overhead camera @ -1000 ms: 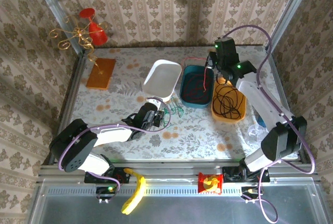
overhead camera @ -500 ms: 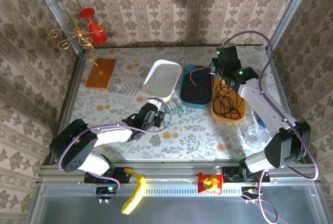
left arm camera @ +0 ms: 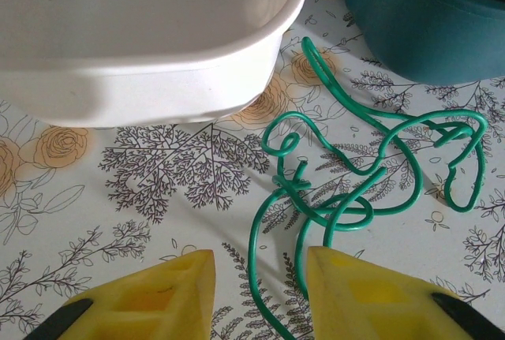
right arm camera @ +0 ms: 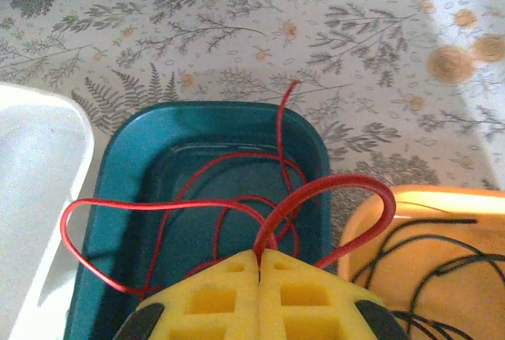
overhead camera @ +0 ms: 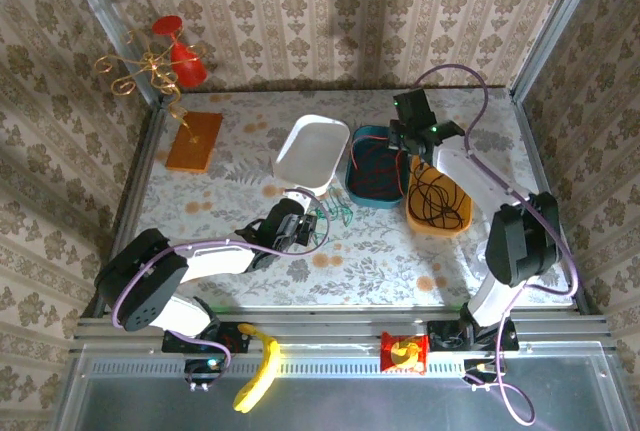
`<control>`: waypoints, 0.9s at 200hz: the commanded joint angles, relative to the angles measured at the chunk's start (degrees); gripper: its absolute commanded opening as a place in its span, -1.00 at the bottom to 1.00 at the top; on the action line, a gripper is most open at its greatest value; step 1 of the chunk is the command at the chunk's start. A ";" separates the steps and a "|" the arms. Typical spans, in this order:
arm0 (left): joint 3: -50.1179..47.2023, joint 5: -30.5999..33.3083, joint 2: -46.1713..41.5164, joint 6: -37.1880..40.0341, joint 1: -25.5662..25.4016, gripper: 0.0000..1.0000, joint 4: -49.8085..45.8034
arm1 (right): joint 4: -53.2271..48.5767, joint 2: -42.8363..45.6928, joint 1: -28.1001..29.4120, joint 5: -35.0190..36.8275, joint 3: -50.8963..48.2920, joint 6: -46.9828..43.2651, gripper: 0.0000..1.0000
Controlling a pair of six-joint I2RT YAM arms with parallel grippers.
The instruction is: Untangle the cables
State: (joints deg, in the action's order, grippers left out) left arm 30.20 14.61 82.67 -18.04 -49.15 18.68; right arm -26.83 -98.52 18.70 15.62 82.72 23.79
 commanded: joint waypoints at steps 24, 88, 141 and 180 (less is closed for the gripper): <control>0.54 0.11 0.78 -0.93 -0.42 -0.26 -0.72 | 0.68 -9.31 0.43 -2.83 6.48 3.16 -1.00; 0.84 0.22 0.58 -0.34 -0.42 -0.26 -1.97 | -1.47 -19.10 -0.45 -2.11 16.38 3.95 -1.00; 1.09 0.06 0.84 -0.37 -0.42 -0.26 -2.16 | -2.82 -19.89 -1.08 -1.20 19.44 4.42 -1.00; 1.52 0.02 1.09 -0.02 -0.42 -0.26 -2.28 | -2.15 -14.84 -0.55 0.96 10.78 4.73 -1.00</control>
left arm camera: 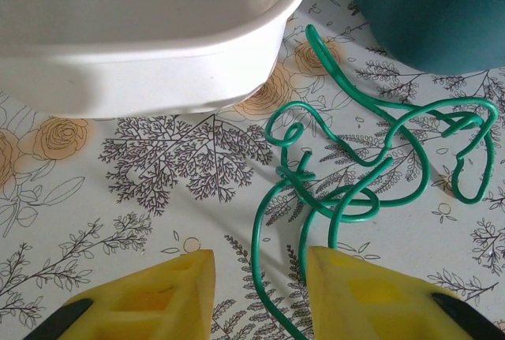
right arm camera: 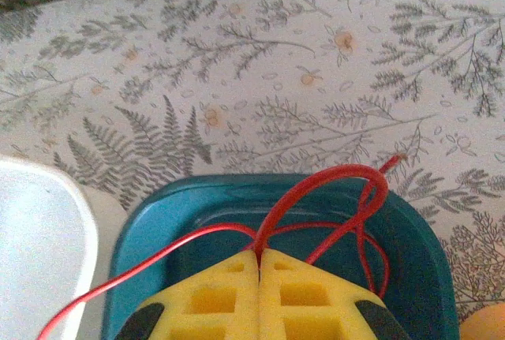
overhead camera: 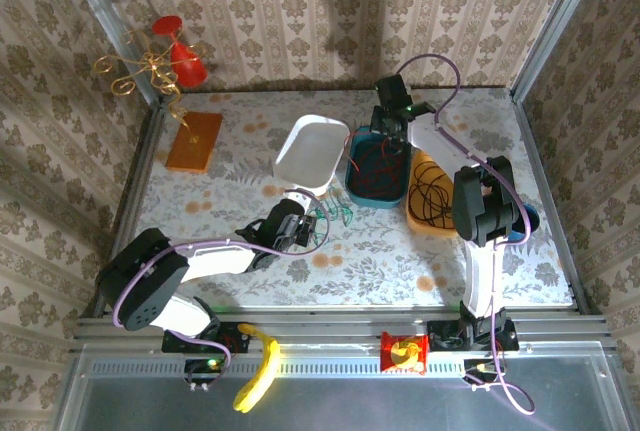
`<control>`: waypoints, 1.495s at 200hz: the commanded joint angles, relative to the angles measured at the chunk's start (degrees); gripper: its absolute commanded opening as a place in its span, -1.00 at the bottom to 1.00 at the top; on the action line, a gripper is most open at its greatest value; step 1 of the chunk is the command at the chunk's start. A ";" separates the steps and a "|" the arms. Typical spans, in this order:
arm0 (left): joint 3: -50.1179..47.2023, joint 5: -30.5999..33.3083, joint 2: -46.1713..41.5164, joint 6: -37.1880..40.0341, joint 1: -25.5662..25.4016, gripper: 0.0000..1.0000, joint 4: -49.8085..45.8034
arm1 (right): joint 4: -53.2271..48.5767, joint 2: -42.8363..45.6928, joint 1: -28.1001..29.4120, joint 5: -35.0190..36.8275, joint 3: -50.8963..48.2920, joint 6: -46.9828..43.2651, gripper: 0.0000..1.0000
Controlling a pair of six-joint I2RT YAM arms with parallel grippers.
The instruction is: Untangle the cables
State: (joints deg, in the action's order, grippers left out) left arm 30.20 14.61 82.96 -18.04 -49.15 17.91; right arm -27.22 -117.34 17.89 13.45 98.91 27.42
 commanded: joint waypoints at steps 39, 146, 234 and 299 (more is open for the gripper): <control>2.23 -0.63 1.18 0.90 -0.42 -0.26 -1.51 | -0.01 11.81 -0.06 10.80 -14.44 -0.20 -1.00; 2.59 -0.40 0.85 0.97 -0.59 -0.26 -1.26 | -0.84 5.85 2.01 -5.12 -13.61 -3.12 -1.00; 3.82 0.72 -0.93 2.04 -1.02 -0.26 -1.50 | 1.41 13.09 2.94 -8.48 -18.01 -2.55 -0.22; 4.00 1.06 -3.37 2.66 -0.98 -0.25 -2.27 | 1.31 29.40 3.42 -4.73 -27.34 -1.86 -0.14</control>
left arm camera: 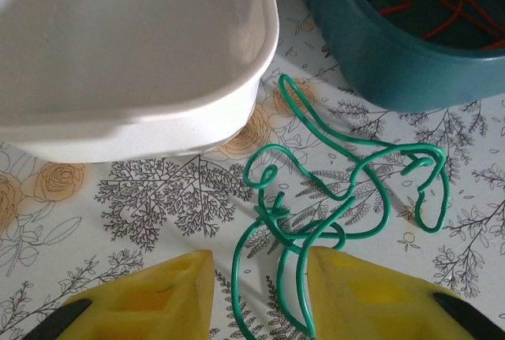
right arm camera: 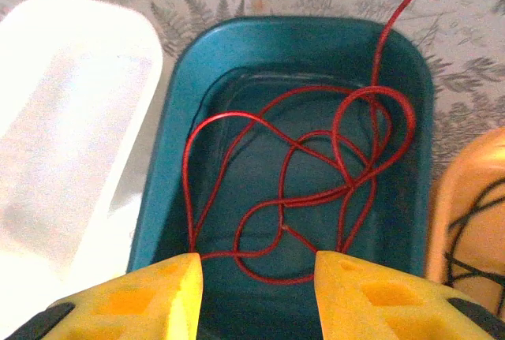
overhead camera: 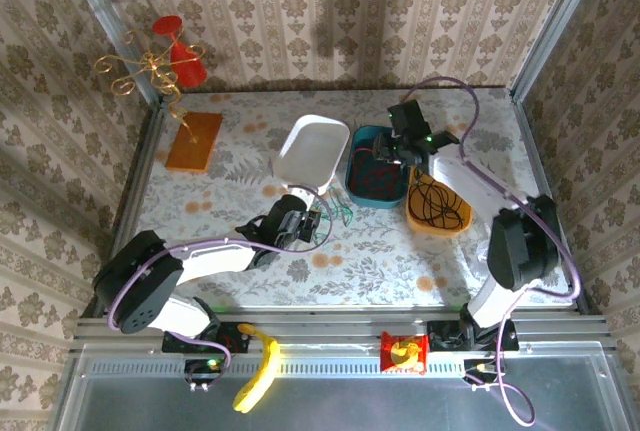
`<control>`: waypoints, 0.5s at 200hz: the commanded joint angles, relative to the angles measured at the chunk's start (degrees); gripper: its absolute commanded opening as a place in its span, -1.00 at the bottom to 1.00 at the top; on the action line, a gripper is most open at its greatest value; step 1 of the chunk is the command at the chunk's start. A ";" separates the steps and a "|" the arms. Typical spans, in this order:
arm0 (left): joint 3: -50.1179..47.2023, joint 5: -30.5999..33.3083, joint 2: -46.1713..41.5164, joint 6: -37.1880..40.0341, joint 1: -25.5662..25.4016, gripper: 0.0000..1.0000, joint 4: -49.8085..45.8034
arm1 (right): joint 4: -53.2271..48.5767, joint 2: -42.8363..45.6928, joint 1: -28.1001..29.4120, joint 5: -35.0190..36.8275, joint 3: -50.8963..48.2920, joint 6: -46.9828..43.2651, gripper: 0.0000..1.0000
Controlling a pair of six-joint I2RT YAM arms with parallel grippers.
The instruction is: Untangle the cables
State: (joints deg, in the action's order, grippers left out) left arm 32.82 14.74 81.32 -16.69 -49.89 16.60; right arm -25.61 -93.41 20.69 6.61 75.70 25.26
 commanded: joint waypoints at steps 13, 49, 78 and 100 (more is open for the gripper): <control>1.12 0.64 -1.97 1.09 -0.08 -0.25 -0.85 | 0.78 9.03 1.71 1.23 -7.66 0.21 -0.14; 0.32 -3.54 -1.70 0.34 0.58 -0.25 0.18 | 2.04 12.93 9.54 -7.98 -15.90 -3.19 -0.16; -0.16 -4.10 -0.64 -0.22 0.67 -0.25 0.43 | 2.62 9.82 16.57 -11.74 -19.25 -5.27 -0.20; -0.43 -4.01 0.48 -1.20 1.33 -0.26 0.30 | 2.90 6.60 20.25 -13.38 -18.88 -6.93 -0.21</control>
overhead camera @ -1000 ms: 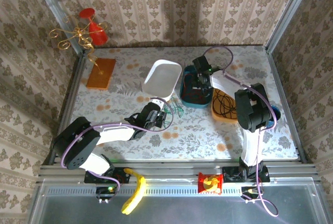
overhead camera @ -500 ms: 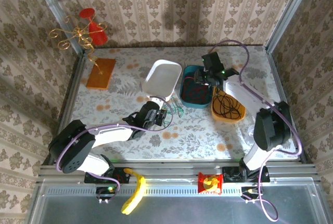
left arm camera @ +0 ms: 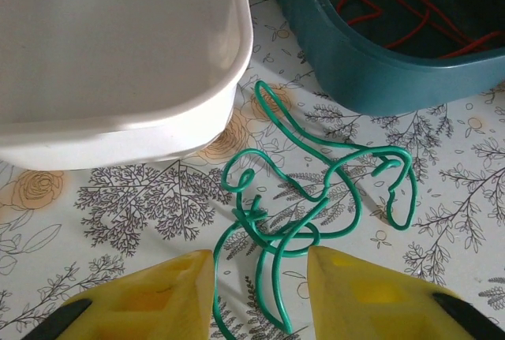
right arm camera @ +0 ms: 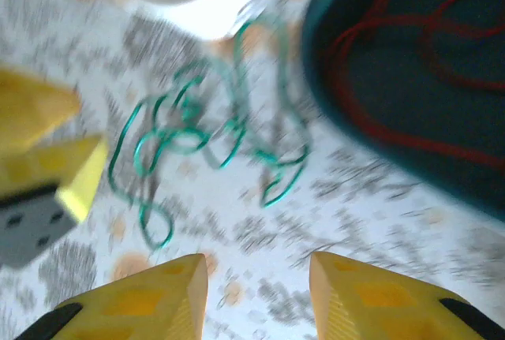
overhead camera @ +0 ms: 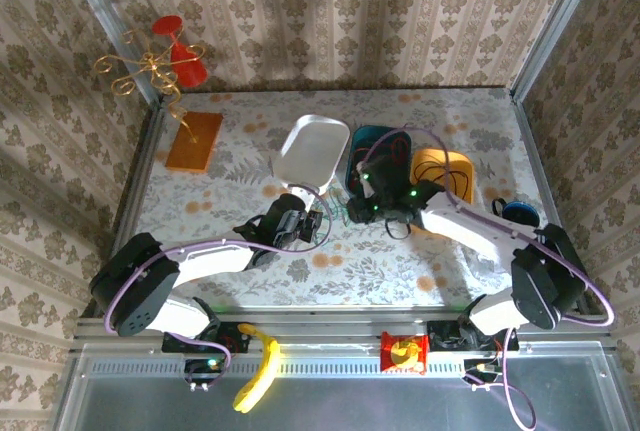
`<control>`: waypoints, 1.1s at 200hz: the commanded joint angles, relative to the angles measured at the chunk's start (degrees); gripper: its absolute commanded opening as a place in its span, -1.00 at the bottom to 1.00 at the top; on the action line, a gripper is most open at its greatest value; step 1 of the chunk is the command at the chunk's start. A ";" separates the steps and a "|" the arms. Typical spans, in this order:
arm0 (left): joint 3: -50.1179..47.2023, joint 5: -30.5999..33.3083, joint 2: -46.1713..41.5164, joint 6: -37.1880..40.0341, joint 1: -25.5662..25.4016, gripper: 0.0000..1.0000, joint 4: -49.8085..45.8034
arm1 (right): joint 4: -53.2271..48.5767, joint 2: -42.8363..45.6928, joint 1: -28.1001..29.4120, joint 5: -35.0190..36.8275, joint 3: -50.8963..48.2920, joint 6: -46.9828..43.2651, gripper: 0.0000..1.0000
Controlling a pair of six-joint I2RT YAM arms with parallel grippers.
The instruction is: Untangle the cables
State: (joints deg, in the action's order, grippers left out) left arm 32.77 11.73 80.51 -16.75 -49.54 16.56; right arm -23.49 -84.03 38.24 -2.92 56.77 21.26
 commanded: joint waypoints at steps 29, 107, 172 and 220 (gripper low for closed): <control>-2.20 -3.76 2.78 -5.06 3.96 -0.26 3.84 | 2.14 -6.60 4.14 -5.77 0.95 -4.10 -0.24; -3.59 -4.06 3.58 -7.86 6.96 -0.26 6.56 | 4.06 -20.33 6.59 -13.81 8.37 -4.61 -0.19; -3.11 -7.62 3.44 -5.45 6.76 -0.26 6.48 | 2.02 -24.97 7.68 -3.98 8.39 -2.58 -0.24; -1.54 -12.13 5.24 -4.09 6.16 -0.26 6.47 | 3.81 -20.46 7.09 -3.09 5.04 -3.20 -0.89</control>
State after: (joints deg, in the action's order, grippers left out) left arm 29.91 3.36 84.12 -22.48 -43.05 22.59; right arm -19.73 -107.13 45.63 -7.92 64.45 18.33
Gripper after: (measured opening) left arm 0.370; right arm 0.084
